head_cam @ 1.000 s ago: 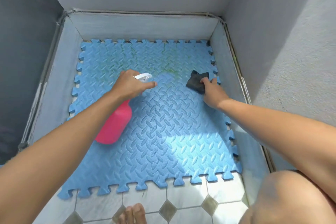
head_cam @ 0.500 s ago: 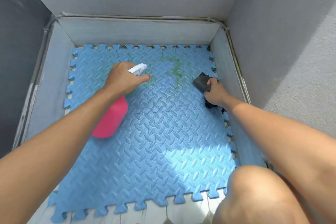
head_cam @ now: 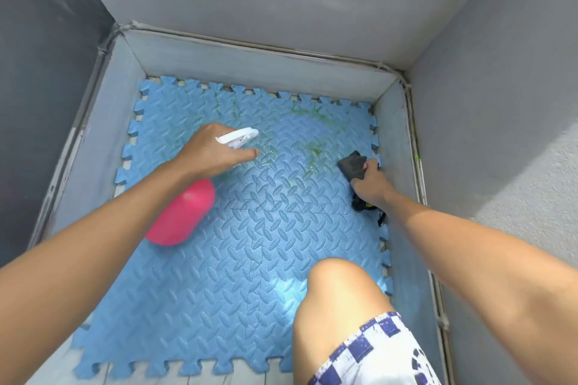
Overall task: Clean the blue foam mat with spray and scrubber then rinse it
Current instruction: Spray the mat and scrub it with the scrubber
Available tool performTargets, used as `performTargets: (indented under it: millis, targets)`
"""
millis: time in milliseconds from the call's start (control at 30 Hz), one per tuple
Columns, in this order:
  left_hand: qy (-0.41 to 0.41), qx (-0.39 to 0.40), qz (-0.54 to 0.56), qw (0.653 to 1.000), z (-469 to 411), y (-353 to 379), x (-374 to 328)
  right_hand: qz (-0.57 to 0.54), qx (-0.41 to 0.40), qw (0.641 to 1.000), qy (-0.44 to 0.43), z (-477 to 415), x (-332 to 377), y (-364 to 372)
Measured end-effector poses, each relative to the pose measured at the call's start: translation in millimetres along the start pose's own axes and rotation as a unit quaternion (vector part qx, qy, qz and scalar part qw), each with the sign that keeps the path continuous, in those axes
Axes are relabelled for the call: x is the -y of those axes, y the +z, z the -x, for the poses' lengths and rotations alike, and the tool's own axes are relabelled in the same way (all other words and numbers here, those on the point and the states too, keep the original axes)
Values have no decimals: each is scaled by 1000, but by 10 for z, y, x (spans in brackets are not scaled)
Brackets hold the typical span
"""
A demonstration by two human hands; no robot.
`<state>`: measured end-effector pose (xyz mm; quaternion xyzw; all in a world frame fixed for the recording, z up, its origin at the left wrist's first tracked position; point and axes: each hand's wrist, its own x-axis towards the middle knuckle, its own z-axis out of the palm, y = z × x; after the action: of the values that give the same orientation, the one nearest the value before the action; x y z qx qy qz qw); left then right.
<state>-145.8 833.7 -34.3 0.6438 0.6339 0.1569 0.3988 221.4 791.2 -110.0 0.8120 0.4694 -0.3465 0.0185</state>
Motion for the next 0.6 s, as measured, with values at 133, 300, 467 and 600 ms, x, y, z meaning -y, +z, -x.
performTargets:
  millis: [133,300,467,600]
  targets:
    - [-41,-13,46,998,-50,-136,210,-36,-74,997,-10,92,188,152]
    - [-55,-31,54,997,-58,-107,229,23,-77,934,-347,690,1083,997]
    - [-59,-54,58,995,139,11,172,96,-46,864,-492,358,1182,880]
    - [-65,-59,30,996,31,-25,196,-1,-216,947,-237,-680,954,83]
